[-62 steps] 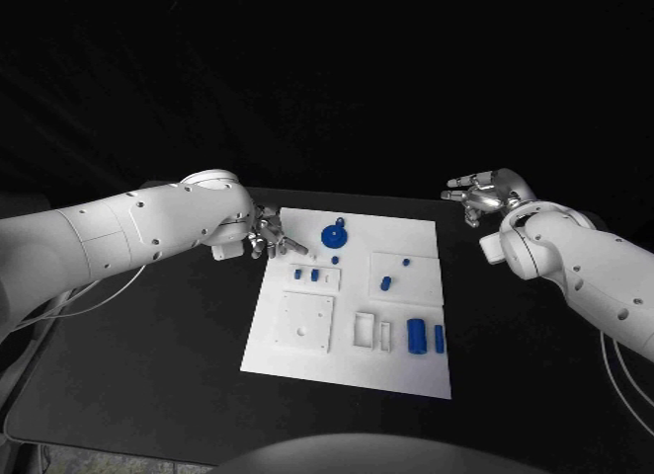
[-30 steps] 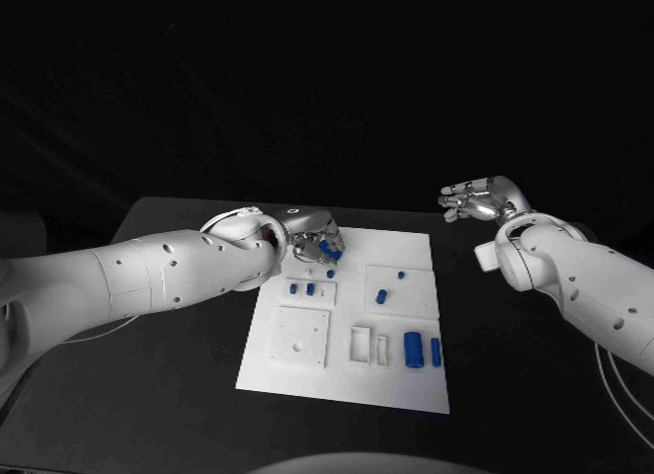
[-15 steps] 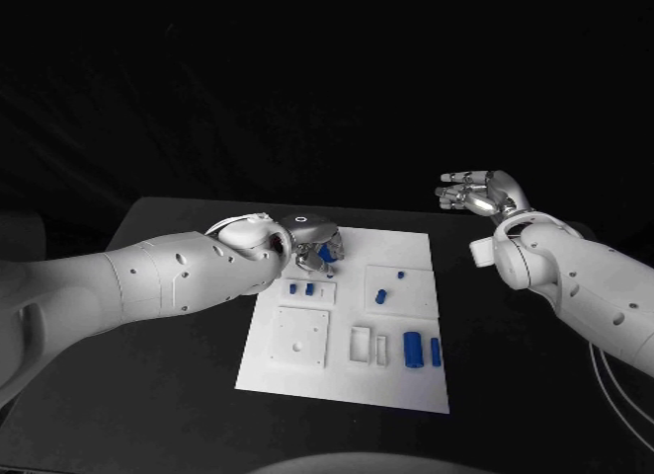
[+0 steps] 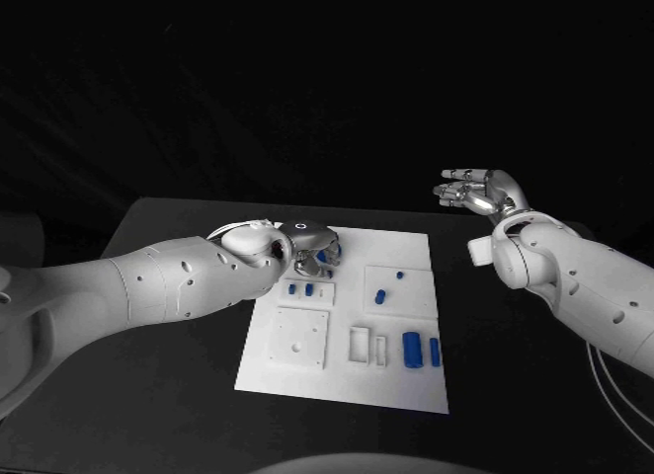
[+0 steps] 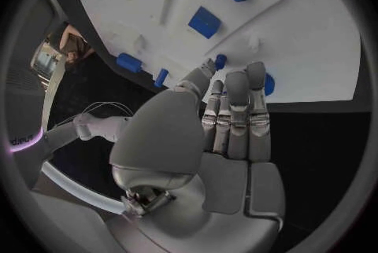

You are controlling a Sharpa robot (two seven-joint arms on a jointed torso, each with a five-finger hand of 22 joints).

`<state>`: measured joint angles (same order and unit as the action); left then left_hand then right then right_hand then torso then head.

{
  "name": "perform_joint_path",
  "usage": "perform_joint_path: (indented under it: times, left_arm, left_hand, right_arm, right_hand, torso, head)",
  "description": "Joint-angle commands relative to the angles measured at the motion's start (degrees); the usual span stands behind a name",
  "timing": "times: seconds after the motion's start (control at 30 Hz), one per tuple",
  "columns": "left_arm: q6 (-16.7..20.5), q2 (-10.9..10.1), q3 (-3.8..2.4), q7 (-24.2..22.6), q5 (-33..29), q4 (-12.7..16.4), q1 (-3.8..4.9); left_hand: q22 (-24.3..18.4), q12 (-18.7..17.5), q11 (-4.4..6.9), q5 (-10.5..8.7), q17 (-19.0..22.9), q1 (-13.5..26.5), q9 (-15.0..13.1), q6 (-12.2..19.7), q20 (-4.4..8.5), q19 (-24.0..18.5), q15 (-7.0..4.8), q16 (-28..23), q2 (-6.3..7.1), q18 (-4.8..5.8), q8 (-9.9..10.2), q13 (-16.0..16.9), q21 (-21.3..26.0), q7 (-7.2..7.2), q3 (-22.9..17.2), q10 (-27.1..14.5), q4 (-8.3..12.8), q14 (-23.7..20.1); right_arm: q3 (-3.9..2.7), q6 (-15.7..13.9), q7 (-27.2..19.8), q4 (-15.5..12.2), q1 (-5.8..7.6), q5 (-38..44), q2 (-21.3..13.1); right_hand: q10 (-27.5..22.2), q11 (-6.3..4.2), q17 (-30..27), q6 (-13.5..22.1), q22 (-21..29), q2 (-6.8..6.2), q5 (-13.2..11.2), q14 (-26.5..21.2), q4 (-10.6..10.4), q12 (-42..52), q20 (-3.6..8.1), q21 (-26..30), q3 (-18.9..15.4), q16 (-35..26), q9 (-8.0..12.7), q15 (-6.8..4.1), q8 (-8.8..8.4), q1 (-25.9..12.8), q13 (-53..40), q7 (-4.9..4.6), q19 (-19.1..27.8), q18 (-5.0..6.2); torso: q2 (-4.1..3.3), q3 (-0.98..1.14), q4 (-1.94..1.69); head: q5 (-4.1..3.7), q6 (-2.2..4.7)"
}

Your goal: Assemble the parts on the task board

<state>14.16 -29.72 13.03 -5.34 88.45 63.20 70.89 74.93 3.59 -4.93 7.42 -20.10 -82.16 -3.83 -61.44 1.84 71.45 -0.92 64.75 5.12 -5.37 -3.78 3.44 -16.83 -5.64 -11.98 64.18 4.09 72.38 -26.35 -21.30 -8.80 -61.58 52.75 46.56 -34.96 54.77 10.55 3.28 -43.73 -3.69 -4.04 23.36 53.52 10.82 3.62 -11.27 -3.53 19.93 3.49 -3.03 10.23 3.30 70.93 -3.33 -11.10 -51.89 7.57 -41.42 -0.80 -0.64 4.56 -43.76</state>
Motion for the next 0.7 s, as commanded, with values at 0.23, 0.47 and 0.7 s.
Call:
perform_joint_path:
  times: [0.23,0.47,0.7]
  left_arm:
    - [0.7,0.7,-0.02,0.5,1.0,-0.8,-0.35]
    - [0.0,1.1,-0.01,0.1,1.0,-1.2,-0.76]
    - [-0.3,1.2,-0.01,0.1,1.0,-1.4,-1.2]
  left_hand:
    - [1.4,-0.3,0.06,3.72,0.1,0.3,0.1,-0.5,-0.01,-1.3,0.15,0.5,0.77,-1.36,0.2,-0.1,-3.5,-0.67,-5.2,1.4,1.2,0.7]
    - [1.3,-0.3,0.37,3.48,-0.1,0.9,0.0,-1.3,0.14,-1.9,-0.1,0.8,0.68,-1.27,0.1,-0.1,-4.9,-0.37,-5.8,2.1,1.3,1.0]
    - [1.3,-0.3,0.6,3.91,-0.1,1.1,0.1,-1.3,0.36,-2.0,-0.3,0.9,0.66,-1.09,0.2,-0.1,-5.4,-0.25,-6.1,2.8,1.4,1.1]
  right_arm:
    - [-0.02,0.7,-0.6,-0.3,-0.01,-0.7,0.0]
    - [-0.02,0.7,-0.6,-0.4,-0.01,-0.7,0.0]
    - [-0.02,0.8,-0.5,-0.5,-0.01,-0.7,0.0]
  right_hand:
    - [0.7,-0.04,0.0,0.1,0.0,0.47,0.0,1.0,0.7,-0.2,0.16,-0.2,0.5,-0.2,0.1,0.3,-0.33,0.4,0.1,-0.05,0.0,0.31]
    - [1.0,-0.07,0.0,0.0,0.0,0.49,0.0,1.2,0.7,-0.2,0.18,-0.2,0.6,-0.2,0.1,0.28,-0.32,0.3,0.0,-0.04,0.0,0.31]
    - [1.0,-0.09,0.0,0.0,0.0,0.51,0.0,1.9,0.7,-0.2,0.24,-0.2,0.7,-0.2,0.1,0.21,-0.33,0.3,0.0,-0.02,-0.2,0.31]
  torso:
    - [0.01,0.03,0.03]
    - [-0.01,0.07,-0.06]
    - [0.02,0.05,-0.04]
  head:
    - [-0.15,-0.2]
    - [-0.26,-0.33]
    - [-0.19,-0.56]
